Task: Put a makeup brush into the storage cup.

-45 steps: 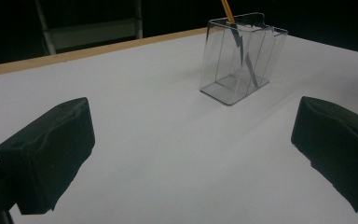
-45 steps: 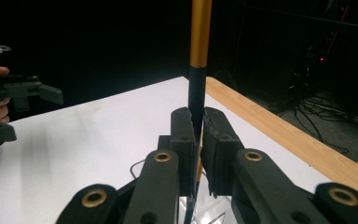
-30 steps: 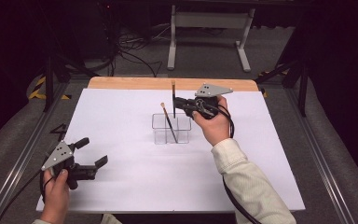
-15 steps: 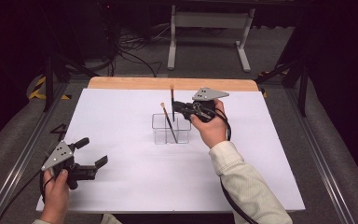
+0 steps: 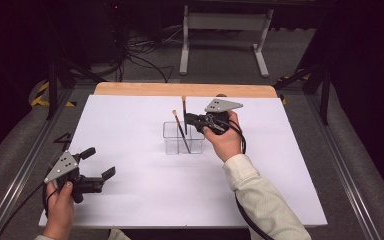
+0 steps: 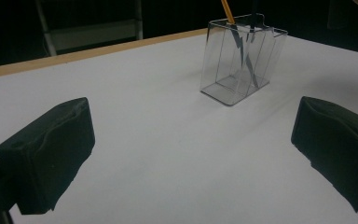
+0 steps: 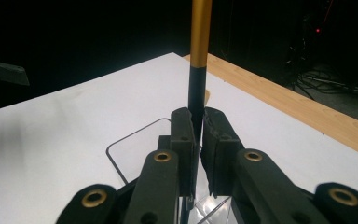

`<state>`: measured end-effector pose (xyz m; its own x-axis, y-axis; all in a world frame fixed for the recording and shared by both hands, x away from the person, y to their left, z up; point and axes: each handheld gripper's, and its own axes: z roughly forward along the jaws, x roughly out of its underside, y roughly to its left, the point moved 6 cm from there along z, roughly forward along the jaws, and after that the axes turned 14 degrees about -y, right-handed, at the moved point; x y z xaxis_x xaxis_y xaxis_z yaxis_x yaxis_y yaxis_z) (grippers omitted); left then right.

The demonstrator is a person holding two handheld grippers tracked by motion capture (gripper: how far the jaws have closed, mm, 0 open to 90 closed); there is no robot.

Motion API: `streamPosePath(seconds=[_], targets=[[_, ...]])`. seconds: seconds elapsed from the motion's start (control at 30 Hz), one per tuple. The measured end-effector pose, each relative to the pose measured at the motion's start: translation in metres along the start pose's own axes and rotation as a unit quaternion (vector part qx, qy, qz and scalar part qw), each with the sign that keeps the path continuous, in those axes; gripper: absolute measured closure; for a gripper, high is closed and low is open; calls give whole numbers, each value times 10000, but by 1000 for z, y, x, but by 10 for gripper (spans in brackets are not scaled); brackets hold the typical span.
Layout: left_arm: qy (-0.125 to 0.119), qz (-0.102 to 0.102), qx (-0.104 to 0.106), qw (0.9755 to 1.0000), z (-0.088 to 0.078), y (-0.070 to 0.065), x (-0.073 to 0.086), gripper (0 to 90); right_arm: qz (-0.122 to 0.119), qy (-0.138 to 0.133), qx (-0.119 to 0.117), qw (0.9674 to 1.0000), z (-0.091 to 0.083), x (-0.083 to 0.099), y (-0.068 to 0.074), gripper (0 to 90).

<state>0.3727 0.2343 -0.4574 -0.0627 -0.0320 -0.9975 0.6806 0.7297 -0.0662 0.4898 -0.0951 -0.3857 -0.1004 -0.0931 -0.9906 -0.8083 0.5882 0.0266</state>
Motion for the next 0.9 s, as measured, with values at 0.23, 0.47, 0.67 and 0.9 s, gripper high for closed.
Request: streamPosePath(seconds=[0.23,0.47,0.67,0.9], targets=[[2,-2,-1,10000,0,0,0,3,36,51,19,10000,1,6,-1,839],[-2,-6,-3,10000,0,0,0,3,88,93,38,9999,1,11,-2,839],[-1,-17,6,10000,0,0,0,3,114,148,33,9998,2,15,-2,839],[-1,-16,-3,10000,0,0,0,3,118,213,51,9997,3,20,-2,839]])
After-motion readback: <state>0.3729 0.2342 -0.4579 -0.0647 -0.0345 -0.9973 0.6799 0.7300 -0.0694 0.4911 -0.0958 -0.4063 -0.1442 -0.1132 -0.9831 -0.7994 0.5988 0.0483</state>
